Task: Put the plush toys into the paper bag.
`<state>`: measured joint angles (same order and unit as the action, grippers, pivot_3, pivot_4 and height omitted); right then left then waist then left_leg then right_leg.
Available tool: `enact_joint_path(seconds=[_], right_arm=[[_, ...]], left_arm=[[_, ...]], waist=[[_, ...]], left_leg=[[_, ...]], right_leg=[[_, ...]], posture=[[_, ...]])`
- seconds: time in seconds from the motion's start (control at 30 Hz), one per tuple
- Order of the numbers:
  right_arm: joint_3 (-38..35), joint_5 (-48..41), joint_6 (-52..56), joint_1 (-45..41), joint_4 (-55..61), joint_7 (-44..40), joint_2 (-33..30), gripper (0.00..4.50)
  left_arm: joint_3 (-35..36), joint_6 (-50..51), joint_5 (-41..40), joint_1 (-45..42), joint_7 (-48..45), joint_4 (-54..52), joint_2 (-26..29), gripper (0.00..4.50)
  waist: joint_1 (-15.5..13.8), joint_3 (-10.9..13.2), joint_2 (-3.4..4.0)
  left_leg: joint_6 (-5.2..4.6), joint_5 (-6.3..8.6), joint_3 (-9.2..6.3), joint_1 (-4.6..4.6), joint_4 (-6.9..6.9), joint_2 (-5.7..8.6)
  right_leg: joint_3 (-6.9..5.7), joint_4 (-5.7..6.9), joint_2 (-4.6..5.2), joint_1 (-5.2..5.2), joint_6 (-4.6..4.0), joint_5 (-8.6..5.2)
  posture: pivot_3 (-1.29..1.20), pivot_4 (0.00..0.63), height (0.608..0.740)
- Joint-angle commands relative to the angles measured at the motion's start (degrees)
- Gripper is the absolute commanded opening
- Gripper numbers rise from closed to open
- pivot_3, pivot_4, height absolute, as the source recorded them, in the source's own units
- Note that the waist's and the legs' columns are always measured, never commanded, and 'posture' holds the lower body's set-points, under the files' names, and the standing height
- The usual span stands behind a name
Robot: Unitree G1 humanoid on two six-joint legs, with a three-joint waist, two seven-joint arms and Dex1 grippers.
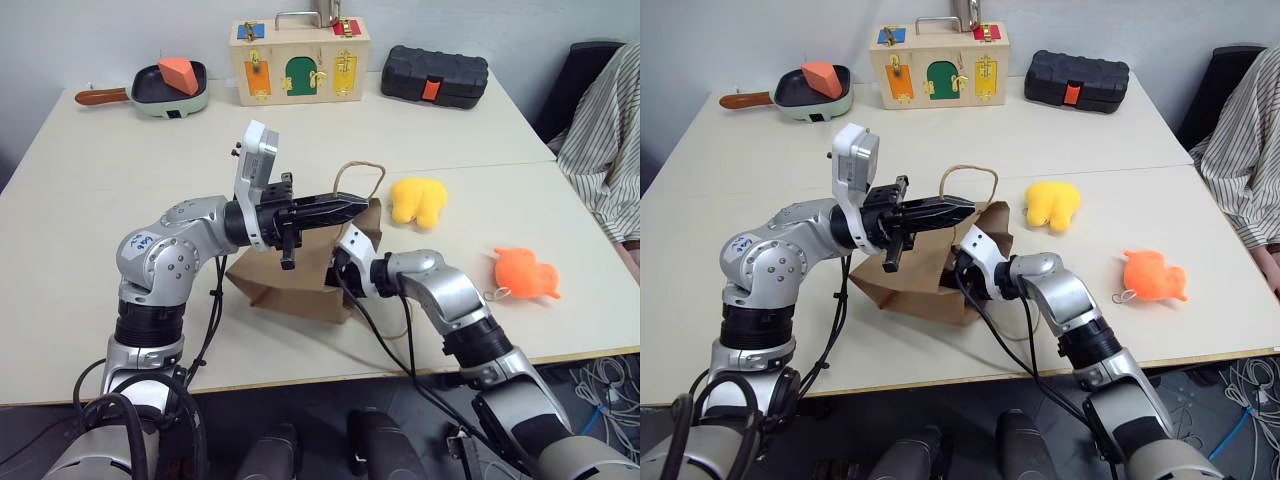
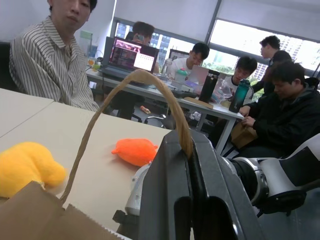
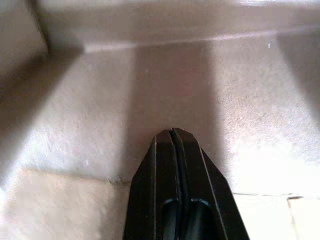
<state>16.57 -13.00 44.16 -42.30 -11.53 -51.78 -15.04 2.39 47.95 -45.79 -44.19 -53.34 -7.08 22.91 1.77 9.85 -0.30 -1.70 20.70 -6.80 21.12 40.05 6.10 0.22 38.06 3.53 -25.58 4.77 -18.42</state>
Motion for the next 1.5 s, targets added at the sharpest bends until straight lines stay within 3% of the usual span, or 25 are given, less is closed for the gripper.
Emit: enact_joint_path(seconds=[0.03,0.2,0.43,0.67,0.8,0.93,1.07,1.27,1.4,1.5], right_arm=[[-3.1,-4.0,3.7,-2.4,-1.5,0.0,3.0,0.02],[-3.2,-1.5,-1.0,-4.9,-8.1,3.4,6.6,0.02],[3.7,10.4,-28.6,-2.6,-11.7,5.5,5.2,0.02],[9.3,25.0,-47.4,-2.8,-19.5,15.8,2.1,0.02],[5.3,19.3,-44.4,-3.3,-20.7,12.6,5.5,0.02],[-1.8,1.9,-22.9,-3.8,-11.2,1.2,10.7,0.02],[-0.3,1.3,-16.0,-4.9,-10.9,-0.8,11.8,0.02],[1.8,9.6,-25.9,-7.5,-24.2,7.9,14.9,0.02],[7.4,19.7,-38.0,-8.4,-31.4,13.7,12.2,0.02],[8.2,21.9,-41.4,-8.4,-33.6,14.4,10.9,0.02]], left_arm=[[0.8,-1.1,-1.3,0.0,-0.5,-2.6,0.3,0.0],[0.2,-1.4,-1.2,0.4,-1.0,-3.3,0.5,0.0],[0.1,-4.9,1.7,-1.6,-2.2,-0.5,2.0,0.0],[0.9,-9.2,4.3,-6.3,-2.4,6.3,2.2,0.0],[0.7,-9.5,4.3,-7.3,-2.7,7.0,2.1,0.0],[-0.9,-10.6,5.5,-6.2,-4.0,6.9,2.0,0.0],[-0.8,-9.6,4.6,-6.4,-4.3,6.6,1.1,0.0],[-1.4,-8.8,4.3,-5.8,-4.1,4.0,0.2,0.0],[-0.4,-9.5,5.0,-5.9,-3.7,3.3,1.3,0.0],[2.0,-8.3,3.7,-7.5,-2.8,3.5,2.6,0.0]], waist=[[0.0,0.0,0.0],[0.3,0.0,0.01],[0.3,0.0,0.01],[0.5,0.0,0.02],[0.7,0.0,0.01],[1.5,0.0,0.01],[1.6,0.0,0.06],[1.7,0.0,0.06],[1.6,-0.1,0.08],[1.6,-0.2,0.19]], left_leg=[[0.0,0.0,0.0,0.0,0.0,0.0],[0.0,0.0,0.0,-0.01,0.02,0.0],[0.01,0.0,-0.02,-0.01,0.02,0.04],[0.02,0.0,-0.02,-0.03,0.02,0.04],[0.03,0.0,-0.04,-0.04,0.03,0.04],[0.03,-0.01,-0.08,-0.03,0.09,0.0],[0.05,-0.01,-0.24,-0.05,0.05,0.0],[0.06,-0.01,-0.25,-0.05,0.02,0.04],[0.07,-0.01,-0.25,-0.1,0.04,0.06],[0.07,-0.01,-0.27,-0.13,0.03,0.08]], right_leg=[[0.0,0.02,0.0,0.0,0.0,0.0],[-0.01,0.15,0.0,-0.04,0.0,0.0],[-0.02,0.22,0.02,-0.05,0.0,0.0],[-0.04,0.26,0.02,-0.04,0.0,0.0],[-0.05,0.26,0.02,-0.03,0.0,0.0],[-0.06,0.26,0.0,-0.02,0.0,0.0],[-0.1,0.3,-0.02,-0.05,0.0,0.0],[-0.07,0.37,0.0,-0.09,0.0,0.0],[-0.07,0.47,0.01,-0.08,0.0,0.0],[-0.06,0.5,0.02,-0.02,0.0,0.0]], posture=[[0.0,0.15,0.74],[0.0,0.15,0.74],[0.0,0.15,0.74],[0.0,0.15,0.74],[0.0,0.15,0.74],[0.0,0.15,0.74],[0.0,0.15,0.74],[0.0,0.15,0.74],[0.0,0.15,0.74],[0.0,0.15,0.74]])
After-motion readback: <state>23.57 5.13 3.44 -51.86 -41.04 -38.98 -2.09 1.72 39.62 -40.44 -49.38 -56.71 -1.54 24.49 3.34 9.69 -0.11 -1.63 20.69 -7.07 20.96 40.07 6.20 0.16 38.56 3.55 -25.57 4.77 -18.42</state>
